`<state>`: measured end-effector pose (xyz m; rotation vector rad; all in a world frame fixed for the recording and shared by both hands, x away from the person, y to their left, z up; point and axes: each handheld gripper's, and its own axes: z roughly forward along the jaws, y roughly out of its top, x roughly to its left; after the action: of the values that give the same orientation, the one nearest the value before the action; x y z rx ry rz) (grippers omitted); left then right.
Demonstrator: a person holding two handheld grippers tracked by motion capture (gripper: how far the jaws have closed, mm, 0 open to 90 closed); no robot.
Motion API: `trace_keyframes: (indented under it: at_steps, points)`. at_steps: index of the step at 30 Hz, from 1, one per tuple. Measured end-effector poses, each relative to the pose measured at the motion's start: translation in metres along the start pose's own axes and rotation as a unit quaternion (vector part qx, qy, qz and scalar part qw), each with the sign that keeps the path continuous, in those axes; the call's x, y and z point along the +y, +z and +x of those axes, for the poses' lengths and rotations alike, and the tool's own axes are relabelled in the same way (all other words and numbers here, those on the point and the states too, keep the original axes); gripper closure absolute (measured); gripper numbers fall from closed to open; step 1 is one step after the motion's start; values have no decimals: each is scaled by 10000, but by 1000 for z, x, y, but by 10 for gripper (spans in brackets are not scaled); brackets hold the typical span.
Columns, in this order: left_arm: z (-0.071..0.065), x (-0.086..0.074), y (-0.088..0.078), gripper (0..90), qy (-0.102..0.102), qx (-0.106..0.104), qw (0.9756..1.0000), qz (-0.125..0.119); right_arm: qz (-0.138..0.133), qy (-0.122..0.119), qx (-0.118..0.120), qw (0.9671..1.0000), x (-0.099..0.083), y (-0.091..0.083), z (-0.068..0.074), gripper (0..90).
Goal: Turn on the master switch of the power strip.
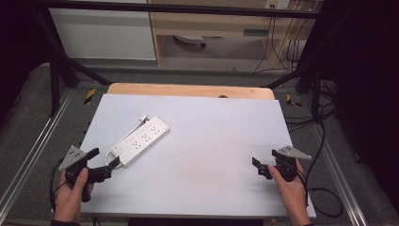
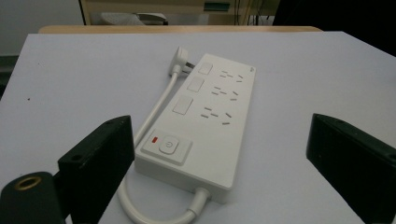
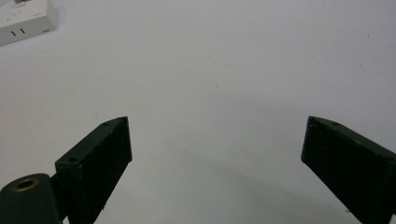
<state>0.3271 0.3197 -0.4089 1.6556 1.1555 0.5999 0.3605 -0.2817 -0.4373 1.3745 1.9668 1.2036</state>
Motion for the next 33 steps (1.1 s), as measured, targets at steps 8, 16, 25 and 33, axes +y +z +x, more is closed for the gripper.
trace_keyframes:
  at_steps: [8, 16, 25, 33]
  points:
    - [-1, 1, 0, 78, 26, -12, 10000, -48, -26, -129, 133, 9998, 1, 1, 5, 98]
    - [-2, 2, -1, 77, -24, -37, 10000, -87, -172, -170, 17, 9997, 3, 2, 8, 58]
    - [-5, 6, -4, 84, -3, 17, 9996, -281, -134, -163, 27, 9998, 5, 1, 8, 46]
    - [-8, 9, -5, 83, 30, -5, 9991, -419, -139, -176, 52, 9997, 5, 1, 9, 40]
